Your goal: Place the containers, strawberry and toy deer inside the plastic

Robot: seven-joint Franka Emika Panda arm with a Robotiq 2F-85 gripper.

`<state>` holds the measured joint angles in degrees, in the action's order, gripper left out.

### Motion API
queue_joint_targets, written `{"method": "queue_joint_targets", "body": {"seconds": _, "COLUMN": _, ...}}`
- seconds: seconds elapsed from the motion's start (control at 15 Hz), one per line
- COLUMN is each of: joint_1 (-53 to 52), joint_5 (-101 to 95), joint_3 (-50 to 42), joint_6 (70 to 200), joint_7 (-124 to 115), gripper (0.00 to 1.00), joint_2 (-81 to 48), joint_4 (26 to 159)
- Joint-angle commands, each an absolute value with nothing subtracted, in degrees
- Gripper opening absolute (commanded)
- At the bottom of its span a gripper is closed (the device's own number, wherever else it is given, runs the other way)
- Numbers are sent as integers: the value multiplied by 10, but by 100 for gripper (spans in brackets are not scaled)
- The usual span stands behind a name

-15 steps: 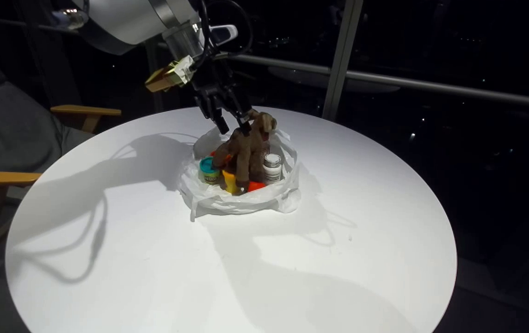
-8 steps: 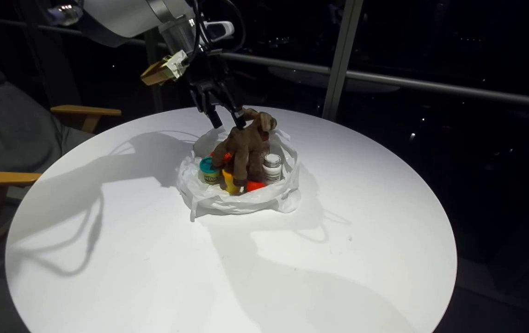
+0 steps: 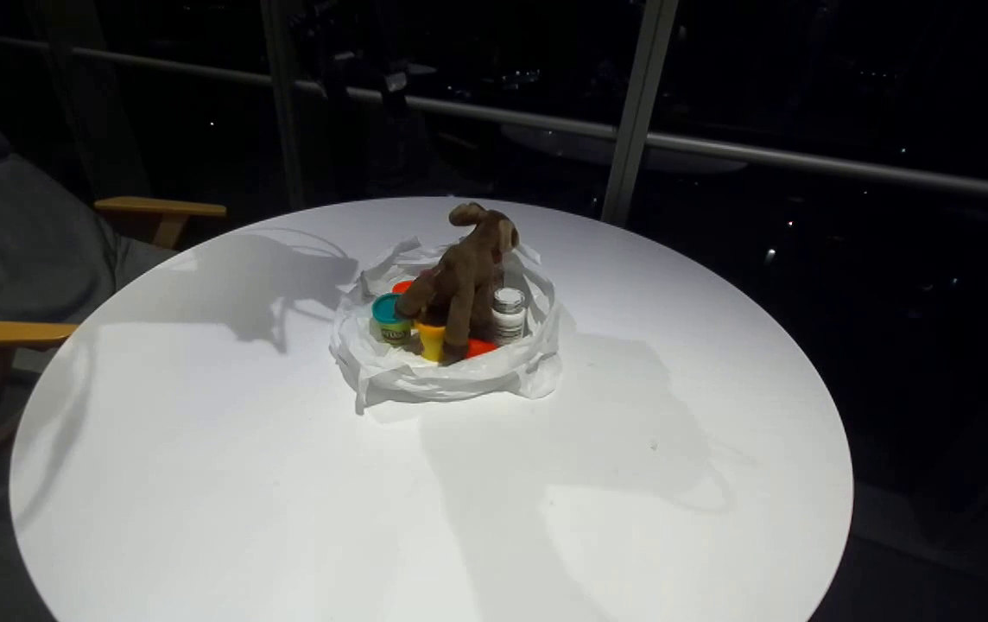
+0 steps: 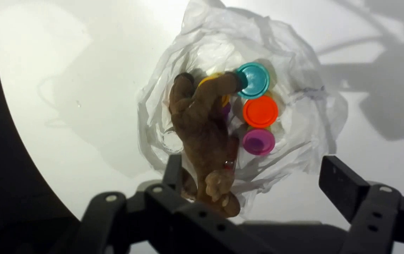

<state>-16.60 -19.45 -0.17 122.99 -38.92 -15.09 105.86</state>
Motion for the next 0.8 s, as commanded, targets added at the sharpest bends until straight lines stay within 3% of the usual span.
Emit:
{"method": "queue_joint_targets", "body": {"seconds": 0.0, "joint_1": -135, "joint_5": -102, "joint_3": 39, "joint_6": 1201, "joint_7": -298, "gripper": 100, "joint_2": -13, "joint_4": 1165}}
{"method": "queue_joint_targets", "body": {"seconds": 0.4, "joint_1": -127, "joint_5": -4, "joint_3": 74, "joint_6": 1132, "joint_7": -223, "gripper": 100, "joint_2": 181, "joint_4": 1309}}
{"method": "queue_joint_targets", "body": {"seconds": 0.47, "joint_1": -116, "joint_5": -28, "joint_3": 80, "joint_6": 1142, "joint_7": -245, "gripper": 100, "joint_2": 101, "joint_4": 1248}}
{"method": "queue_joint_targets", "body": {"seconds": 0.73, "joint_1": -110, "joint_5": -25, "joint_3": 88, "joint_6": 1140, "joint_7": -244, "gripper": 100, "joint_2": 118, "joint_4": 1263}}
